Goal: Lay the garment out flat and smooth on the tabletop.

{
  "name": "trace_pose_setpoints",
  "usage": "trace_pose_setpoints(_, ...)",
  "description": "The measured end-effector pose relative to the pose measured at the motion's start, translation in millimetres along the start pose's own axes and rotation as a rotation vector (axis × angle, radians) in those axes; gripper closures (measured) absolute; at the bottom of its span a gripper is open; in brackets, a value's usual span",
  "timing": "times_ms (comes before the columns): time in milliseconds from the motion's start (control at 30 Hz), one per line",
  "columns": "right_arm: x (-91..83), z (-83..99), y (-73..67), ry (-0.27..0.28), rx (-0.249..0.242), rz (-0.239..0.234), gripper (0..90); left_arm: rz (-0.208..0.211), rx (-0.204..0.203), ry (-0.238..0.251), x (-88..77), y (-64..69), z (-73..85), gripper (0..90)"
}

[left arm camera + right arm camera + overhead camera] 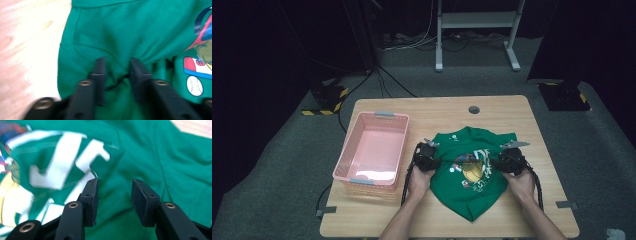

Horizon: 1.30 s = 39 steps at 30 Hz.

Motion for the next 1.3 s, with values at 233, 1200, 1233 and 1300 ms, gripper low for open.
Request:
trace_pose_setpoints(233, 2.0, 2.3, 3.0, -0.008, -0.045, 0.004, 57.9, -0.006, 0.017, 0.025, -10.8, -5.2, -18.9, 82.6)
trace_pose_setpoints(1200, -20.4, 29.2, -0.8, 0.029, 0.01, -0.001, 53.0, 0.008, 0.063, 0.013, -8.4, 7.4, 17.8, 56.9)
trace_pose_setpoints(1233, -20.4, 29.3, -0.7, 0.029, 0.008, 0.0, 53.0, 0.011, 0.064, 0.005, -6.5, 6.5, 19.3, 59.7)
trace_pose_setpoints(1300, -20.5, 29.6, -0.6, 0.029, -0.003, 0.003, 53.2, 0.01, 0.065, 0.011, -6.5, 5.2, 18.5, 65.0)
Point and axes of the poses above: each handheld gripper's, and its own axes: x roughly forward along the jaws, z roughly out of its underside, y roughly to its right, the point moved 10 cm from there along x, roughly forward along the jaws, and after that the axes turned 1 degree about z, right-handed, at the moved point
